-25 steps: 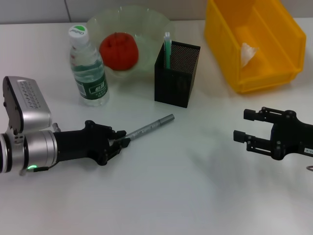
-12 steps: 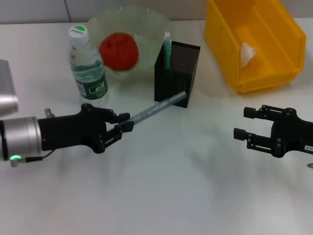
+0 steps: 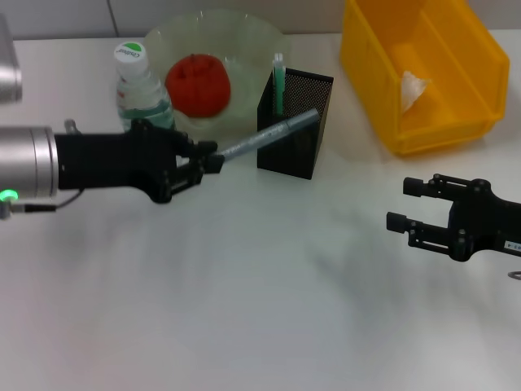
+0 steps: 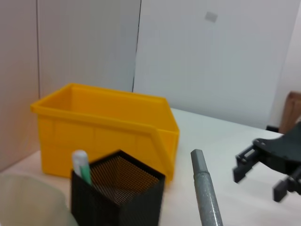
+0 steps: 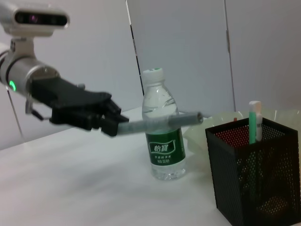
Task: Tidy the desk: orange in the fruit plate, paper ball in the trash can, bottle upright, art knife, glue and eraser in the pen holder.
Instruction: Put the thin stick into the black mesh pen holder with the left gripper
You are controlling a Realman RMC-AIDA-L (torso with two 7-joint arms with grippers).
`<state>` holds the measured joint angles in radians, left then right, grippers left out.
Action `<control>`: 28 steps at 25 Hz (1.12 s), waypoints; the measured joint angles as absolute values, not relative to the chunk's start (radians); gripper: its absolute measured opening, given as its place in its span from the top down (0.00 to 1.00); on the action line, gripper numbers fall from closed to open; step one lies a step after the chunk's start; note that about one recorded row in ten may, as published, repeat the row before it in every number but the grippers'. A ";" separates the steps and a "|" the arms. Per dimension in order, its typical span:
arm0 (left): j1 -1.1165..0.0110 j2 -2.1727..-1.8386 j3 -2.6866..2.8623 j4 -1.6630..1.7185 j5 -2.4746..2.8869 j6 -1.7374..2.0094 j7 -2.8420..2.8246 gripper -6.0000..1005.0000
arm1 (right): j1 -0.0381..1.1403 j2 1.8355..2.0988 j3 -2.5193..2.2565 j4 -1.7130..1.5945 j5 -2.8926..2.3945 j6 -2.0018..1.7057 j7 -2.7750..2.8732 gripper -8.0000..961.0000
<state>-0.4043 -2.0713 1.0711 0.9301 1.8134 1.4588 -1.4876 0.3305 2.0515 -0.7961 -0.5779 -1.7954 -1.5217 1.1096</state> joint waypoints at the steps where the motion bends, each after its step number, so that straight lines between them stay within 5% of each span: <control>1: -0.404 -2.071 1.082 0.989 1.831 1.455 -1.544 0.82 | 0.330 2.052 -0.796 -0.578 -1.795 -1.522 1.113 0.30; 10: -0.458 -2.069 1.160 1.368 2.069 1.464 -1.965 0.82 | 0.330 2.053 -0.796 -0.578 -1.794 -1.522 1.117 0.30; 28: -0.830 -2.078 1.308 1.506 2.611 1.685 -2.355 0.81 | 0.330 2.052 -0.758 -0.580 -1.793 -1.522 1.084 0.30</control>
